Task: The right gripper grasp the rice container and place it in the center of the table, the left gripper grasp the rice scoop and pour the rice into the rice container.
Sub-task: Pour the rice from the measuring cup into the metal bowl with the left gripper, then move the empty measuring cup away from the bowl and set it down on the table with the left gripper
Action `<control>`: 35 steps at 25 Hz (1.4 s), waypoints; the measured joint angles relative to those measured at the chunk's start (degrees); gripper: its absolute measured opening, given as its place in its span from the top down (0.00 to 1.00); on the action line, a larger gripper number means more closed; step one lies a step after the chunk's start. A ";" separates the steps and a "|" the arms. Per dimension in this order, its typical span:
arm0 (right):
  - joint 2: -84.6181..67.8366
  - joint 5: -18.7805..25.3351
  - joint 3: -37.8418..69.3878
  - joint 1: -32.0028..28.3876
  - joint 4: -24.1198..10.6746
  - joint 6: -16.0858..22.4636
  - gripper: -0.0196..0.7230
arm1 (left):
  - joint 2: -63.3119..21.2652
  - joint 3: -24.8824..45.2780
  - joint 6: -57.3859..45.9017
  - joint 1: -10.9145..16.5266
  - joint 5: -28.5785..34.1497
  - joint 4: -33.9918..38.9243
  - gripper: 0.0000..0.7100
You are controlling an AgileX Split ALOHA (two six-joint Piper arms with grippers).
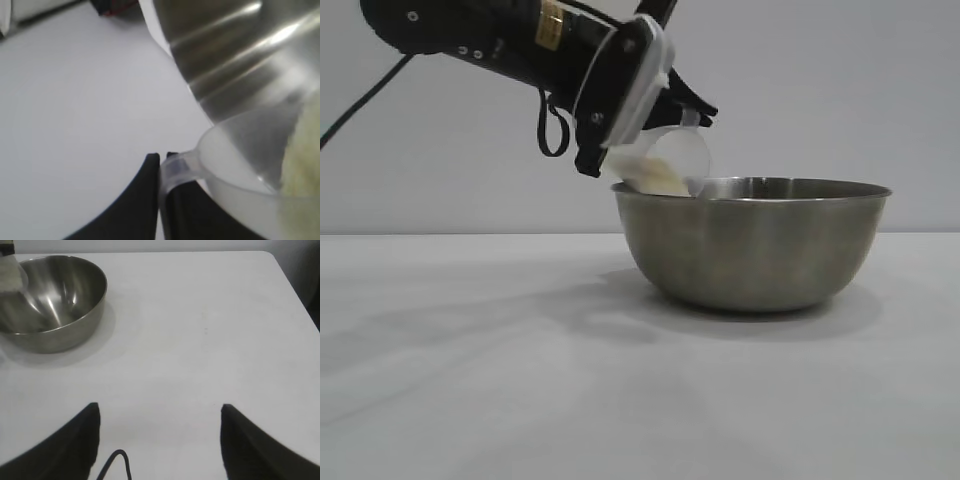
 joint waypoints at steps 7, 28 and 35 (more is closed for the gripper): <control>0.00 0.00 0.00 0.00 0.00 0.00 0.35 | 0.20 -1.50 5.29 0.00 -4.44 -0.47 1.00; 0.00 0.00 0.00 0.00 0.00 0.00 0.35 | -8.86 -4.95 -54.83 0.79 -9.72 -52.28 1.00; 0.00 0.00 0.00 0.00 0.00 0.00 0.35 | -9.26 -2.98 -63.49 1.69 -2.31 -69.90 1.00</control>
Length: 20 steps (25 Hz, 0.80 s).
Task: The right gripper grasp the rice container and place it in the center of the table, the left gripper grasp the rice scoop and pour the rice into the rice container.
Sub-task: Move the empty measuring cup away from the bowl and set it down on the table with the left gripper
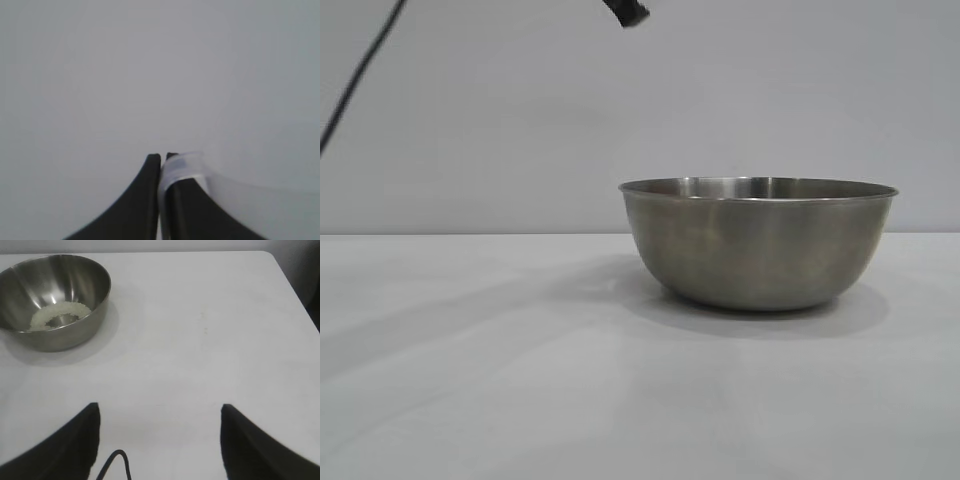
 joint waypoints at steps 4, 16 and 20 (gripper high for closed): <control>0.00 0.00 0.00 0.00 0.00 0.00 0.35 | 0.00 5.63 -2.57 0.00 0.03 -2.72 1.00; 0.00 0.00 0.00 0.00 0.00 0.00 0.35 | 0.00 22.99 -19.95 2.83 -8.26 -7.17 1.00; 0.00 0.00 0.00 0.00 0.00 0.00 0.35 | 0.00 26.94 -24.54 4.60 -12.49 -1.75 1.00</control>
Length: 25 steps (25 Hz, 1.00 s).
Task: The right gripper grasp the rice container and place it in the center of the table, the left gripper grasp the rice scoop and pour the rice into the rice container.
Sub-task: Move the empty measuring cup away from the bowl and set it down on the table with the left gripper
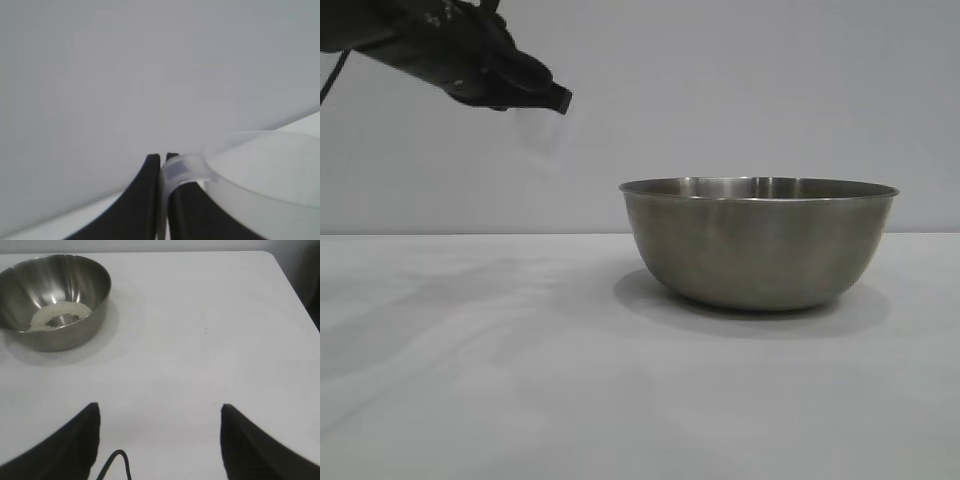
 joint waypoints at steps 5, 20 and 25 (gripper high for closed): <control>0.00 0.00 0.00 0.00 0.00 0.00 0.35 | 0.65 4.62 -2.20 0.33 -6.90 4.91 1.00; 0.00 0.00 0.00 0.00 0.00 0.00 0.35 | 9.40 5.28 -4.54 0.33 -7.13 6.37 1.00; 0.00 0.00 0.00 0.00 0.00 0.00 0.35 | 9.77 5.28 -5.56 0.33 -7.13 6.37 1.00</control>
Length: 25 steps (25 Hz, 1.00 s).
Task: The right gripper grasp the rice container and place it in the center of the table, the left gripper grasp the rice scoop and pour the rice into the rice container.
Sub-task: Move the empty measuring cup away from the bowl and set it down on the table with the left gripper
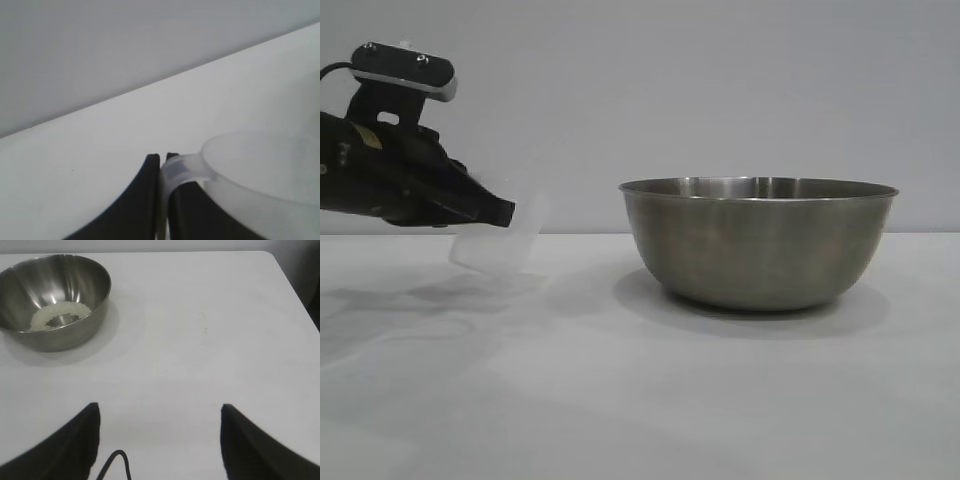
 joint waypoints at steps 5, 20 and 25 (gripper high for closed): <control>0.00 0.00 0.00 0.00 0.00 0.00 0.35 | 0.00 0.00 -0.25 0.00 0.00 0.00 0.84; 0.00 0.00 0.00 0.00 0.00 0.00 0.35 | 0.00 5.47 -0.32 0.00 -0.14 1.37 0.76; 0.00 0.00 0.00 0.00 0.00 0.00 0.35 | 0.00 7.29 -0.32 0.00 -0.14 2.86 0.76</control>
